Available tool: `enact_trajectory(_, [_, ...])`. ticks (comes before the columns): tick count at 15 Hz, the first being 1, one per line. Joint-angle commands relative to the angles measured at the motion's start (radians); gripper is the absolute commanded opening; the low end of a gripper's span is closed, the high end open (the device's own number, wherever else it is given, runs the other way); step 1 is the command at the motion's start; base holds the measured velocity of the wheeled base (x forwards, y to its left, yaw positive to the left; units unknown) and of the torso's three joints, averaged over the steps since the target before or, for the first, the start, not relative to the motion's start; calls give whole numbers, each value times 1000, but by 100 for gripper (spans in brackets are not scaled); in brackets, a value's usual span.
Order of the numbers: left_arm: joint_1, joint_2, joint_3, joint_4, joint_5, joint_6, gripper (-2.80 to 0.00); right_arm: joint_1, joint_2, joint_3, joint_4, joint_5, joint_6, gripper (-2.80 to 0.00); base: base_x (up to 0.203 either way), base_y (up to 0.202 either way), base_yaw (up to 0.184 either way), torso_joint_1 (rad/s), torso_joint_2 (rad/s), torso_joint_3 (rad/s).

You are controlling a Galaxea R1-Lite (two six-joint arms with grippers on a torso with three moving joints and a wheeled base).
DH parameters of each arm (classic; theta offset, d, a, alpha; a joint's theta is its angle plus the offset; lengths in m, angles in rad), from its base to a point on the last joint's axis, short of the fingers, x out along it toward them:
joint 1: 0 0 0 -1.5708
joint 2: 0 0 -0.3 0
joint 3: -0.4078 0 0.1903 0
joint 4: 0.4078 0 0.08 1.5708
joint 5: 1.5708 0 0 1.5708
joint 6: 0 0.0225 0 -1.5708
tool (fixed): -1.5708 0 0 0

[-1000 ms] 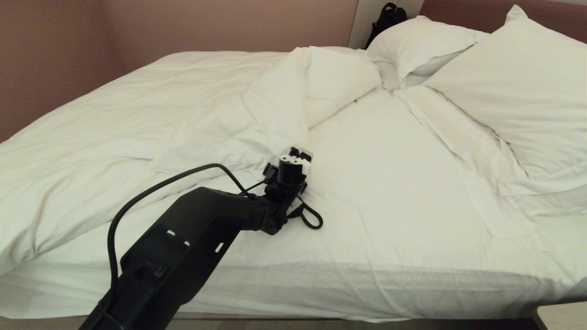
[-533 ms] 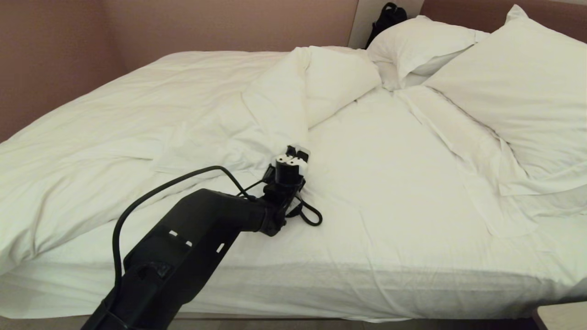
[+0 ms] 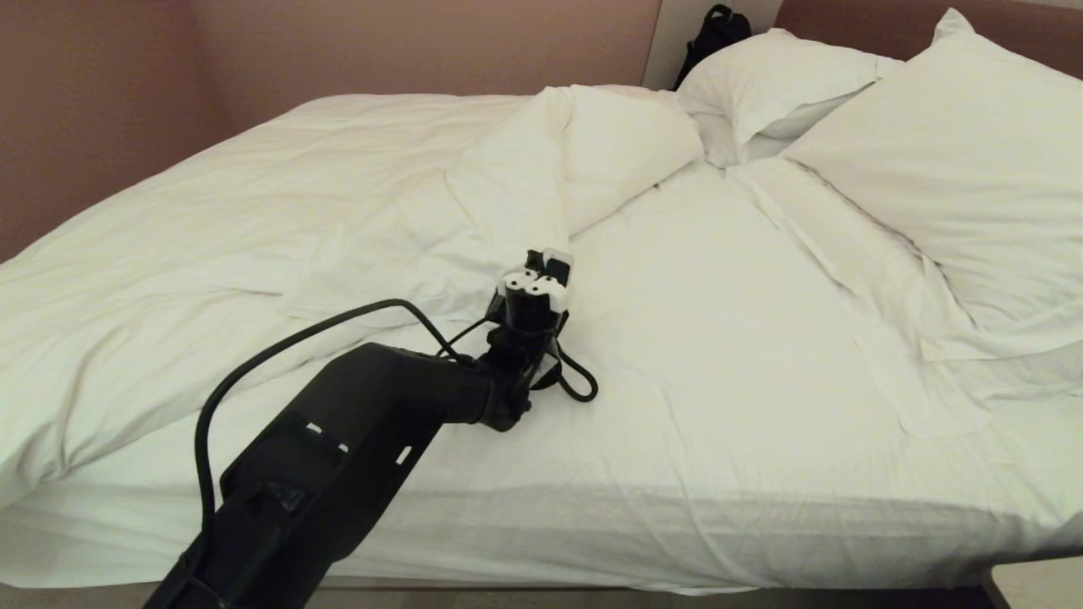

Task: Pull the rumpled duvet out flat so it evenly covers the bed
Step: Flatten the corners of the folded blanket

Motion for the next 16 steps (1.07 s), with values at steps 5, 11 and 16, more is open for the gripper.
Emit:
enact_trajectory(5, [-58,-102,5,5,8,-12,-280,0,0,0,0,0,0,-280,0,0,0,0,0,0])
enact_trajectory(11, [-216,-212,6,61,13,-43,-280,0,0,0,0,0,0,-280,0,0,0,0,0,0])
enact_trajectory(16, [-336,-266,1,199,8,-172,-280,0,0,0,0,0,0,-280,0,0,0,0,0,0])
